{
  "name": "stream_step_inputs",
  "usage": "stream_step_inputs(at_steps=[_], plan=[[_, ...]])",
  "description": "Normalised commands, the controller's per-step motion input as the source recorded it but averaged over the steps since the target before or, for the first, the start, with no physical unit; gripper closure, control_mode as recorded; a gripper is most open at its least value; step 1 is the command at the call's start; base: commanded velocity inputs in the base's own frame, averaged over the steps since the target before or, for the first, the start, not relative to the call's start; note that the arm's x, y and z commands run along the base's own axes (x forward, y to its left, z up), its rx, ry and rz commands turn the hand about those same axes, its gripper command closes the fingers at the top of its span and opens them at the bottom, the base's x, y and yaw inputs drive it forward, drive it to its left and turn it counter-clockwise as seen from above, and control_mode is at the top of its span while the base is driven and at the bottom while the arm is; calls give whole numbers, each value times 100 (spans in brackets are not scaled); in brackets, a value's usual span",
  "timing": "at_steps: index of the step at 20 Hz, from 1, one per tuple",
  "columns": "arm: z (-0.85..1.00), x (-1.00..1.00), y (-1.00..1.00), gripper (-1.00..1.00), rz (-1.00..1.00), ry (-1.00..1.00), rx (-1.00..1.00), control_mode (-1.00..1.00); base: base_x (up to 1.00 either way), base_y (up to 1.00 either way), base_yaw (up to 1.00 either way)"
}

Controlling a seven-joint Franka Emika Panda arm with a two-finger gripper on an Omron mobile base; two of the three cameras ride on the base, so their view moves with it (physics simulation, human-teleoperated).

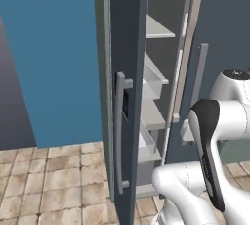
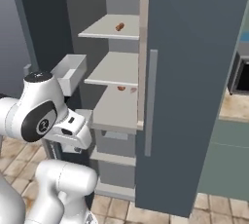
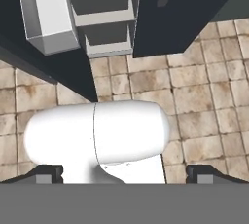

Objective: Store the kebab skewer in the freezer for long-term storage. Close the freezer door after placing the cooked food.

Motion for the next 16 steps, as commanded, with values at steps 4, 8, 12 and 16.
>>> stream_step_inputs(at_steps=[4,8,12,16], plan=[[0,0,0,-100,0,0,0,100,-6,0,12],[0,0,0,-100,0,0,0,100,-19,0,6],[0,0,0,-100,0,0,0,100,-25,1,4],[0,0,0,-100,0,0,0,100,-24,0,3]])
